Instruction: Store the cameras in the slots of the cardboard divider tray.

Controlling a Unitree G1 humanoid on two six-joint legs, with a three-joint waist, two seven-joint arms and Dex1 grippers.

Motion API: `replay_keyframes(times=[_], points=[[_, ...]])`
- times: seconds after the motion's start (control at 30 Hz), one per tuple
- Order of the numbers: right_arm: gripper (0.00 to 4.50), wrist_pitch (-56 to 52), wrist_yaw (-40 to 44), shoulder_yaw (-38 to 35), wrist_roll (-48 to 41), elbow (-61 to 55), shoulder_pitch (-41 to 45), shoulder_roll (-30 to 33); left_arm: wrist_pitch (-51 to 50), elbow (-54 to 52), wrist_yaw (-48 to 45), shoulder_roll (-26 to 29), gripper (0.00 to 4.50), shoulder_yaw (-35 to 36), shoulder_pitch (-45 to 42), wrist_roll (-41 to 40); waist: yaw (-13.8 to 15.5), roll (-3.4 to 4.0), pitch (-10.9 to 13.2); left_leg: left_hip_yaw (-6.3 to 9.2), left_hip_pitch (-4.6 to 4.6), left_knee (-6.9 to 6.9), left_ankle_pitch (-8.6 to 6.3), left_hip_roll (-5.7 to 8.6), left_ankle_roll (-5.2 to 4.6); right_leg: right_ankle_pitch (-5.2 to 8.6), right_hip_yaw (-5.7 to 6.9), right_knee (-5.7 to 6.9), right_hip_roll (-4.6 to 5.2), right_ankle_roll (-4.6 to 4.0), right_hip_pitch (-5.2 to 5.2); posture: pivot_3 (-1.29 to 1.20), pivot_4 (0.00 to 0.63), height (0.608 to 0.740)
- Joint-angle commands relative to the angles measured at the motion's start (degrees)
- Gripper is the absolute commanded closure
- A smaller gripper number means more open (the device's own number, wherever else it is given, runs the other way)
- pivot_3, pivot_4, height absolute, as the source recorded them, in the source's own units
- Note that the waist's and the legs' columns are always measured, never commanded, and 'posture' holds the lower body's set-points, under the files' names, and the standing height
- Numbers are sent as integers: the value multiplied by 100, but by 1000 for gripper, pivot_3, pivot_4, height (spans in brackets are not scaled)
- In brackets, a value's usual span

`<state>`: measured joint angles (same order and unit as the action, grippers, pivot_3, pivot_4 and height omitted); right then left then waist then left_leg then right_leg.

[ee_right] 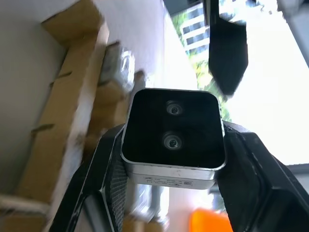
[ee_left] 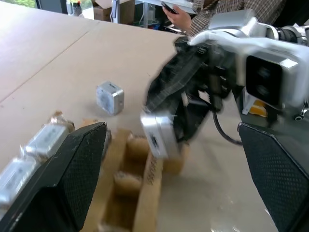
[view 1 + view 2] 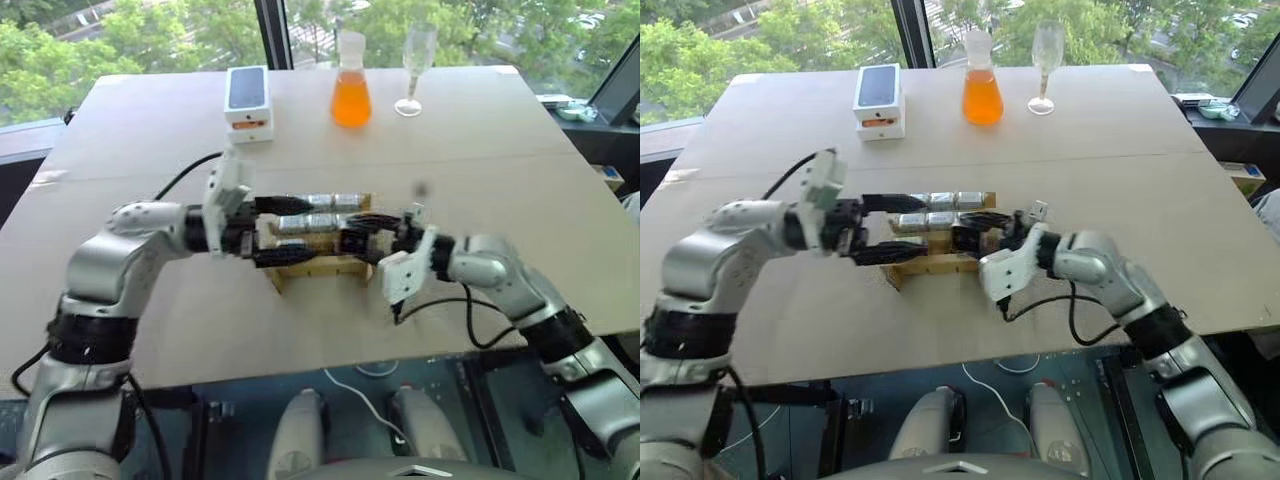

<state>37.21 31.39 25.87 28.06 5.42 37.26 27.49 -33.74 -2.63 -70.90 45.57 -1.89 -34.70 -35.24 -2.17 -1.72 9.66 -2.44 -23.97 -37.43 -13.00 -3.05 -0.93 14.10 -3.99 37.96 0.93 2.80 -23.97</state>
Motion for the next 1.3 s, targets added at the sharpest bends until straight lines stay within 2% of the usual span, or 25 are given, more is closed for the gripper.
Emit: replay_keyframes(times=[0.03, 0.27, 0.37, 0.57, 0.6, 0.73, 0.77, 0.9, 1.03, 1.1, 1.17, 1.3], points=[[2498, 370, -280, 18, 296, 61, 227, -61, -175, 120, -272, 99, 0, -271, -273, 185, 0, 0, 0, 0, 1, 1, 0, 0, 0, 0, 0, 1, 0, 0, 0, 0, 150, 740], [2498, 475, -225, 146, 400, 16, 319, -251, -125, 330, -755, 96, 0, -710, -529, 561, -10, 0, 0, 1, 1, 3, 0, -1, 0, 0, 0, 5, -2, -1, -3, 0, 150, 740], [2498, 517, -192, 202, 431, 31, 318, -328, -84, 422, -877, 65, 889, -760, -589, 650, -9, 0, 0, 1, 2, -1, 1, -1, 0, 0, 0, 8, -2, -1, -2, 0, 150, 740], [2498, 524, -190, 226, 406, 113, 339, -362, 12, 535, -1031, 4, 3646, -741, -611, 767, -1, 0, 0, 0, 2, -7, 1, -1, 0, 0, 0, 10, 0, -1, 0, 0, 150, 740], [2498, 520, -193, 218, 401, 128, 347, -364, 12, 532, -1062, 13, 3760, -749, -596, 778, -3, 0, 0, 1, 2, -8, 1, -1, 0, 0, 0, 10, 0, -1, 0, 0, 150, 740], [2498, 437, -304, 134, 464, 113, 329, -398, -54, 471, -1152, 60, 3745, -778, -519, 771, -4, 0, 0, 2, 2, -7, 1, -1, 0, 0, 0, 12, -1, -1, 0, 0, 150, 740], [1490, 415, -328, 113, 480, 89, 313, -405, -54, 462, -1168, 69, 3745, -781, -503, 772, -7, 0, 0, 3, 2, -7, 1, -1, 0, 0, 0, 12, -1, -1, 0, 0, 150, 740], [0, 282, -500, -25, 394, 101, 220, -454, -46, 559, -1174, 16, 3745, -739, -553, 793, -8, 0, 0, 2, 2, -7, 1, -1, 0, 0, 0, 13, -1, -1, 0, 0, 150, 740], [0, 117, -727, -278, 155, 90, 72, -461, 200, 765, -1152, -82, 3745, -623, -662, 860, -1, 0, 0, 3, 2, -8, 1, -1, 0, 0, 1, 14, -1, -1, 0, 0, 150, 740], [0, -18, -582, -397, -340, 90, -122, -444, 493, 1004, -1092, -167, 3745, -518, -801, 936, 22, 0, 0, 5, 2, -8, 1, -1, 0, 0, 3, 14, -1, -1, 2, 0, 150, 740], [0, -214, -282, -523, -1043, 23, -450, -357, 838, 1363, -1063, -268, 3745, -413, -1012, 1008, 36, -1, 0, 5, 2, -10, 1, 0, 0, 0, 3, 12, 1, -1, 6, 0, 150, 740], [0, -1354, 760, -729, -3340, -430, -1398, -360, 1674, 2233, -1231, -270, 3745, -579, -1317, 1515, 36, -3, -1, 11, 7, -12, 0, 0, -1, -1, 8, 6, -1, -1, 18, 0, 150, 740]])
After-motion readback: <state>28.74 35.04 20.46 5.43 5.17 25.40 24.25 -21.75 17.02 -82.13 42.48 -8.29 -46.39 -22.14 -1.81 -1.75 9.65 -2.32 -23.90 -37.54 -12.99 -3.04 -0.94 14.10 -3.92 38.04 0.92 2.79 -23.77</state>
